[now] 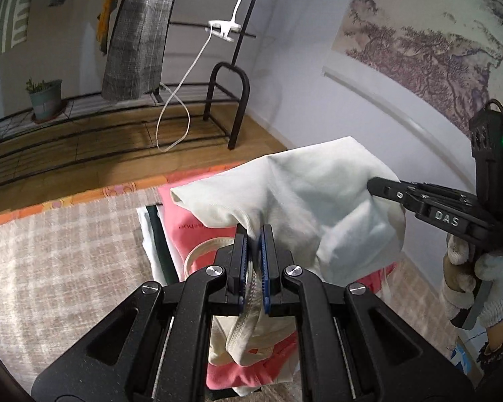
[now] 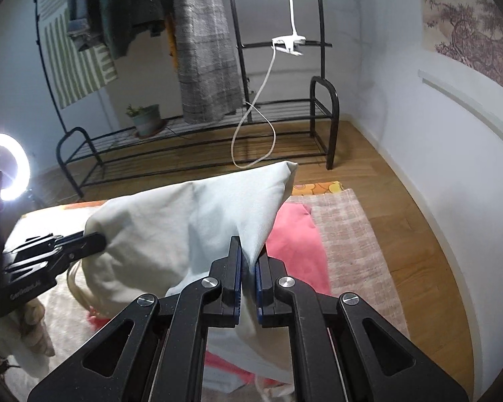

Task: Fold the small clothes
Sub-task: 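Carry the bundle onto the pink clothes stack and open the left tool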

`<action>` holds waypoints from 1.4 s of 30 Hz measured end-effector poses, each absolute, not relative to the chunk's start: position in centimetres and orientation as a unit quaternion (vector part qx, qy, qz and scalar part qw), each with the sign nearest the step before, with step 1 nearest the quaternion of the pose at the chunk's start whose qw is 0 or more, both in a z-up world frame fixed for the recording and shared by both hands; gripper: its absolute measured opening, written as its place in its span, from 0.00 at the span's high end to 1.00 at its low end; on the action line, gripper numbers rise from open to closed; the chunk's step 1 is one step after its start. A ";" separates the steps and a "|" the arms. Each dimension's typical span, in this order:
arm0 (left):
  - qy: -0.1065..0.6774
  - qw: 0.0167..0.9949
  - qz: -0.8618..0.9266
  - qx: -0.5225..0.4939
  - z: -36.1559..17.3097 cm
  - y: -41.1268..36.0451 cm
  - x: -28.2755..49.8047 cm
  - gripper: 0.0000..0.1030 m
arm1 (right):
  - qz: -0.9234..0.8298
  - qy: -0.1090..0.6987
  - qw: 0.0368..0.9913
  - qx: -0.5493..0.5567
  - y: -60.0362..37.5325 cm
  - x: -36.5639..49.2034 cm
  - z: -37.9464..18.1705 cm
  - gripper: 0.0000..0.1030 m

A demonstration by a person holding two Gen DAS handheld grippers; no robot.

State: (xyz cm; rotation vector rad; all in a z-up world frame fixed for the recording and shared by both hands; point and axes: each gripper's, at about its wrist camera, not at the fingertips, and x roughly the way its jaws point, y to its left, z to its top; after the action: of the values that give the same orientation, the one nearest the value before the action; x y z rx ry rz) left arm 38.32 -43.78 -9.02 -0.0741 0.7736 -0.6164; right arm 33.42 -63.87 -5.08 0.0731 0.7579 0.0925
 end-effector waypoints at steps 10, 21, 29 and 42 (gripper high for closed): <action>0.409 0.870 -0.274 -0.038 -11.2 -43.6 39.1 0.88 | 0.005 0.395 0.918 0.012 -64.0 35.0 -8.1 0.95; 0.392 0.877 -0.277 -0.004 -9.4 -43.5 35.8 0.77 | -0.025 0.386 0.922 0.008 -64.2 33.4 -6.1 0.94; 0.345 0.895 -0.283 0.006 -4.1 -41.2 30.7 0.77 | -0.024 0.357 0.934 0.013 -63.1 29.4 -1.5 0.94; 0.278 0.915 -0.292 0.012 5.0 -34.2 19.5 0.77 | 0.001 0.305 0.952 0.006 -56.1 17.9 6.3 0.94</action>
State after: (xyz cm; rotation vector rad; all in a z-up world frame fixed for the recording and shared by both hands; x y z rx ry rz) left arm 19.53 -34.22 5.02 0.0241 0.5732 -0.6006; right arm 17.90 -56.07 6.26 0.0124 0.6205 0.0015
